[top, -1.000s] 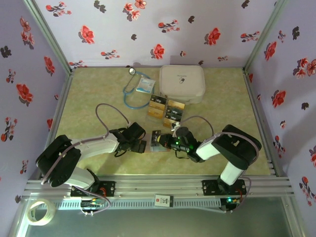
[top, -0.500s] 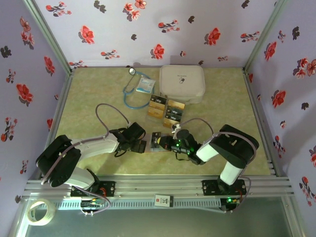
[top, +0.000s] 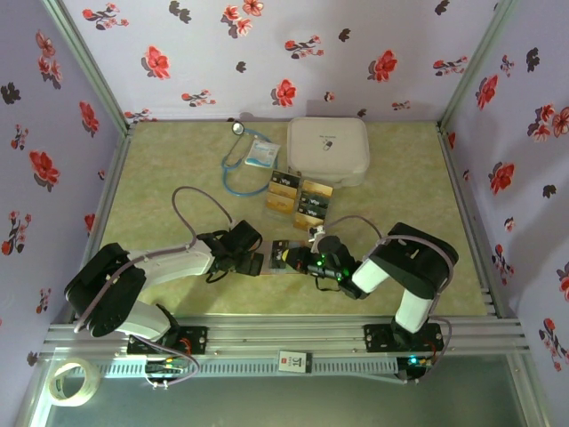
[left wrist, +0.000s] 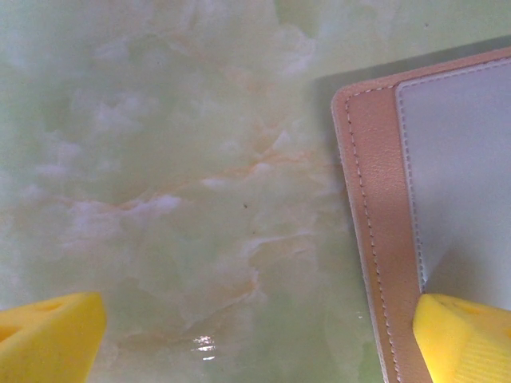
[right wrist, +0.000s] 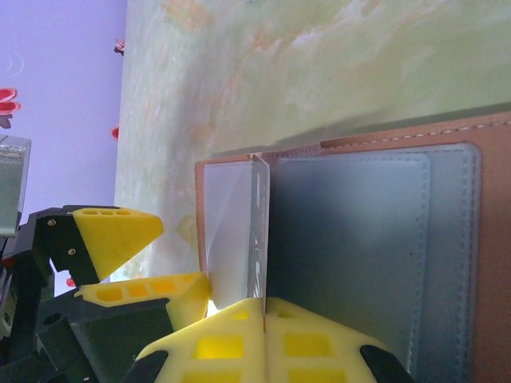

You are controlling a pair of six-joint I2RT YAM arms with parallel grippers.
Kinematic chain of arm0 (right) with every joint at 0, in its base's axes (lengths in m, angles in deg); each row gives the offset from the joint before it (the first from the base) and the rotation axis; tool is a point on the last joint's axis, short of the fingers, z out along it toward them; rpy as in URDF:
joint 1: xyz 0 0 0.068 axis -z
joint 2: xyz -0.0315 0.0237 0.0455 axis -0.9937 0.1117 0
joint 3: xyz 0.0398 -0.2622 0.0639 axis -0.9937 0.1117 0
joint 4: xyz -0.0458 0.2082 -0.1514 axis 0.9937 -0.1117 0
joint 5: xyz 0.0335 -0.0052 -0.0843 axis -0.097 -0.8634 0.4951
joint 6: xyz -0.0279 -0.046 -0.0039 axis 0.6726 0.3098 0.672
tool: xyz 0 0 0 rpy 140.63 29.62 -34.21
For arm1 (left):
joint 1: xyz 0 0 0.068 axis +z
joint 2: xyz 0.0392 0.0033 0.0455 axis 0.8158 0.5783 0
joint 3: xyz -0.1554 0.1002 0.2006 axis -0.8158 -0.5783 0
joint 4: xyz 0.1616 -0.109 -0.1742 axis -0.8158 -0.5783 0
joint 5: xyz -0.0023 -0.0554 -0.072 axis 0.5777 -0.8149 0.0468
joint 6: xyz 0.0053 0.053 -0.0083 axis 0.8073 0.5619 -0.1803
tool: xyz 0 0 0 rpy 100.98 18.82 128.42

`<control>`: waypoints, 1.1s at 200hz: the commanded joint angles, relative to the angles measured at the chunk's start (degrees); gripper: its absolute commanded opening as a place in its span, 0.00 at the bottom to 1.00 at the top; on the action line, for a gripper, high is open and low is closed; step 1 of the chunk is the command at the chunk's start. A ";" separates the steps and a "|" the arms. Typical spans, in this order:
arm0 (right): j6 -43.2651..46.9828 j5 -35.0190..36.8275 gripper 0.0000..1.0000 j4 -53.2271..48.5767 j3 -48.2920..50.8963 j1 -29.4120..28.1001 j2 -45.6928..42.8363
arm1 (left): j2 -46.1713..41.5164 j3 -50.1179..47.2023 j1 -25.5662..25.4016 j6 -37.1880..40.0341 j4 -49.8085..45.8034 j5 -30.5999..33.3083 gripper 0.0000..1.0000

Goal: Put the credit cards into the card holder

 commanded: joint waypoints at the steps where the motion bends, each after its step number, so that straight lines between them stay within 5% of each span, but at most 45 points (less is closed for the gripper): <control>1: -0.61 0.03 0.00 -0.21 1.32 -0.70 1.20 | 0.66 -1.35 -0.38 -0.29 -1.78 1.95 1.00; 188: -0.61 -2.77 0.00 -2.96 -0.48 -0.71 4.20 | 0.50 -1.48 -0.42 -0.24 -1.51 1.97 1.00; 220: -0.44 -3.12 0.14 -4.18 -0.88 -0.63 4.03 | 0.39 -1.54 -0.38 -0.22 -1.56 1.99 1.00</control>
